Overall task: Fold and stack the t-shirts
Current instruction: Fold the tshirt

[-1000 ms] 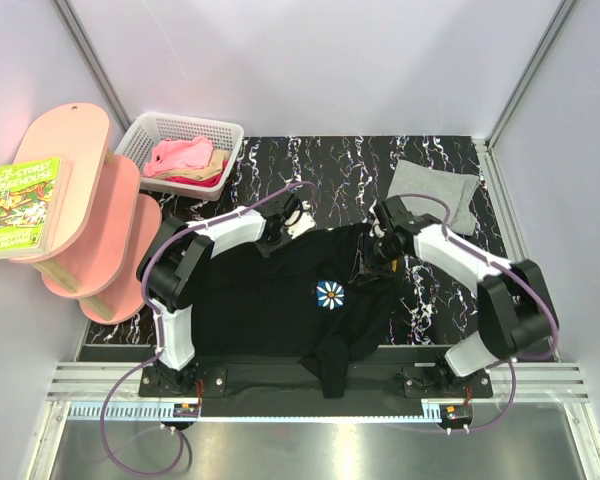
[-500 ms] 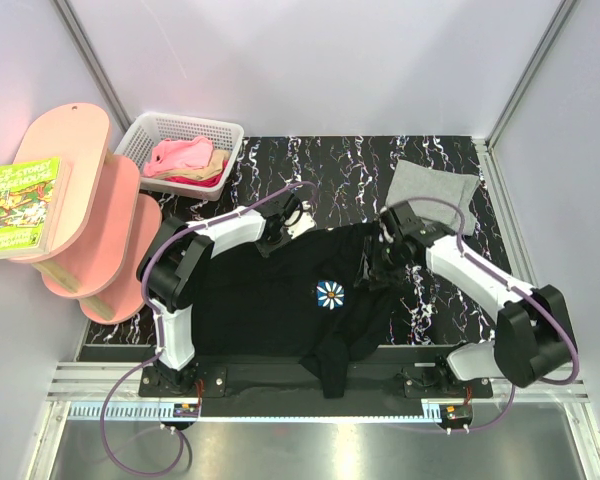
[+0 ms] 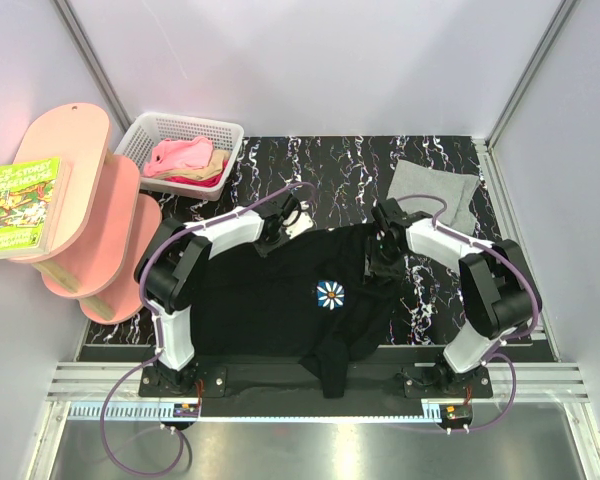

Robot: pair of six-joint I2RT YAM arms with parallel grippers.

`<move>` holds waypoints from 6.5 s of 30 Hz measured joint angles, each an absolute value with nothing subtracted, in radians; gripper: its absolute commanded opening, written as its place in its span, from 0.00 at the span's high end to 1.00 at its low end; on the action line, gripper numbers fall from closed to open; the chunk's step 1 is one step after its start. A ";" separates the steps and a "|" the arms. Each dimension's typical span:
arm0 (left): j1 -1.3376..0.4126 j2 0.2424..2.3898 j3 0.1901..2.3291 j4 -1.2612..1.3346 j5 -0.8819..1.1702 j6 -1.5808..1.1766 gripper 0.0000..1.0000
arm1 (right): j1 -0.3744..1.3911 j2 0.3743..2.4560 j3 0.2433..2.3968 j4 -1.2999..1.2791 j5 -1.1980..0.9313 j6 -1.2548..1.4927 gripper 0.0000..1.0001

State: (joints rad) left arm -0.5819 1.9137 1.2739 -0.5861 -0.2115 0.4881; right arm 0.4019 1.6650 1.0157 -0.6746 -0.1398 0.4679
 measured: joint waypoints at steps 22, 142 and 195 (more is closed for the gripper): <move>-0.582 1.914 1.269 -0.585 -0.214 0.492 0.69 | 0.397 1.537 0.907 -0.624 -0.276 0.511 0.91; -0.086 1.674 0.946 -0.572 -0.188 0.591 0.69 | 0.213 1.965 1.217 -0.530 -0.469 0.527 0.68; -0.168 1.290 0.985 -0.783 0.028 0.576 0.66 | 0.735 1.235 0.997 -0.941 -0.030 0.668 0.00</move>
